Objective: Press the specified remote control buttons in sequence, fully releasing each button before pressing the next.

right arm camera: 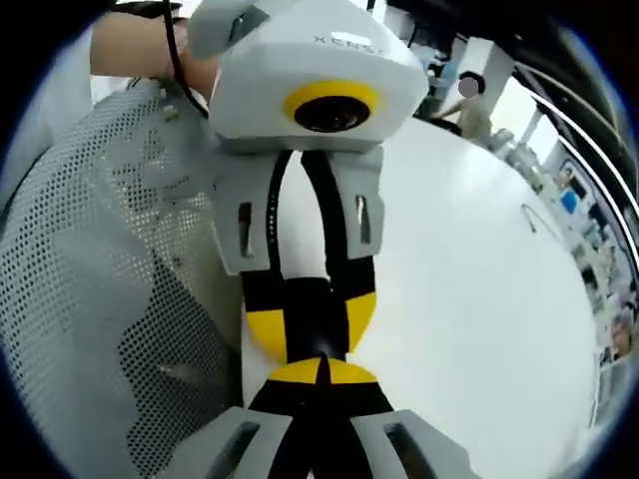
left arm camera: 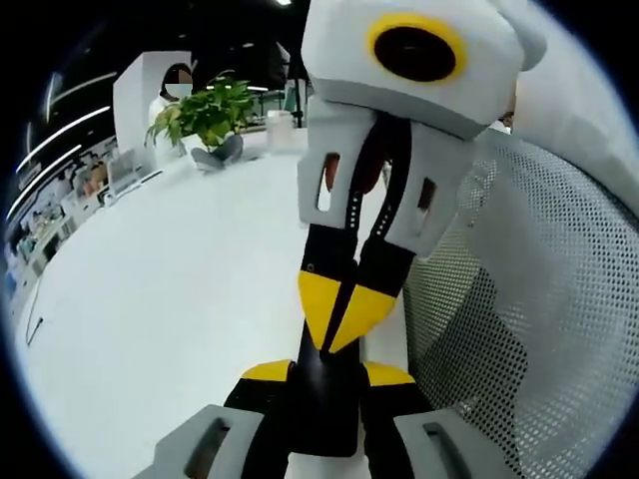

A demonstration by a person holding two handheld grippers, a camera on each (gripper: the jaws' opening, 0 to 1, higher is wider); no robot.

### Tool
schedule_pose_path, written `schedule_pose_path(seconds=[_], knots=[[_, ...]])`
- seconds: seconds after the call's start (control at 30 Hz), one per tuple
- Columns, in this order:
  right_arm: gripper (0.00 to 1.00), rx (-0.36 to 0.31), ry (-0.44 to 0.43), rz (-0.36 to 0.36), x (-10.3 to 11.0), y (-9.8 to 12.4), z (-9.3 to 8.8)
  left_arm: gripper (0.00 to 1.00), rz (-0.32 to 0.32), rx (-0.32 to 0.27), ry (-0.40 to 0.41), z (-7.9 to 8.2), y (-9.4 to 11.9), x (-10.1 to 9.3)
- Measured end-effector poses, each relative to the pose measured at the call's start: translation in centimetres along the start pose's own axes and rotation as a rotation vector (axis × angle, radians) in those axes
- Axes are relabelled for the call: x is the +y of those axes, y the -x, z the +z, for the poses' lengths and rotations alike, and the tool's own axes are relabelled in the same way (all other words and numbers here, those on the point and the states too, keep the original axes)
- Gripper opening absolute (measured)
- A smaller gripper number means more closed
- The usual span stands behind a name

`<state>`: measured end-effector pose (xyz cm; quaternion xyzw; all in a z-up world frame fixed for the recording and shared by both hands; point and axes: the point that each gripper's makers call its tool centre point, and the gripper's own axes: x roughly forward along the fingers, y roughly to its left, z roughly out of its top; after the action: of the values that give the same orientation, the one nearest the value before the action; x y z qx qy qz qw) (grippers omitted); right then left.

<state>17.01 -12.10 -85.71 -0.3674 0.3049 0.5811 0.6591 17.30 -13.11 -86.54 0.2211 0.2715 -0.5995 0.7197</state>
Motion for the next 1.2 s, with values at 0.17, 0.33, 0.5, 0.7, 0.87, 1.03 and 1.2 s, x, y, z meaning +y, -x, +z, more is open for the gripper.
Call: schedule_pose_path(seconds=[0.17,0.33,0.5,0.7,0.87,1.03,1.2], knots=[[0.00,0.003,-0.026,0.008,0.16,-0.18,0.24,0.25,0.003,-0.001,0.005,-0.05,0.03,-0.03],[0.00,0.041,0.039,0.062,0.38,-0.19,0.22,0.25,0.002,0.002,0.000,-0.04,0.03,-0.11],[0.00,0.058,0.031,0.113,0.27,-0.33,0.24,0.25,0.001,0.000,0.003,-0.07,0.04,-0.12],[0.00,0.081,0.063,0.147,0.34,-0.44,0.19,0.25,0.000,0.001,0.000,-0.09,0.03,-0.12],[0.00,0.108,0.087,0.148,0.34,-0.59,0.29,0.25,-0.002,0.006,-0.003,-0.06,0.04,-0.11],[0.00,0.055,0.023,0.119,0.14,-0.44,0.20,0.25,-0.006,0.005,-0.007,-0.04,-0.03,-0.06],[0.00,0.000,-0.017,0.101,0.16,-0.29,0.17,0.25,-0.006,0.003,-0.004,0.00,-0.02,-0.04]])
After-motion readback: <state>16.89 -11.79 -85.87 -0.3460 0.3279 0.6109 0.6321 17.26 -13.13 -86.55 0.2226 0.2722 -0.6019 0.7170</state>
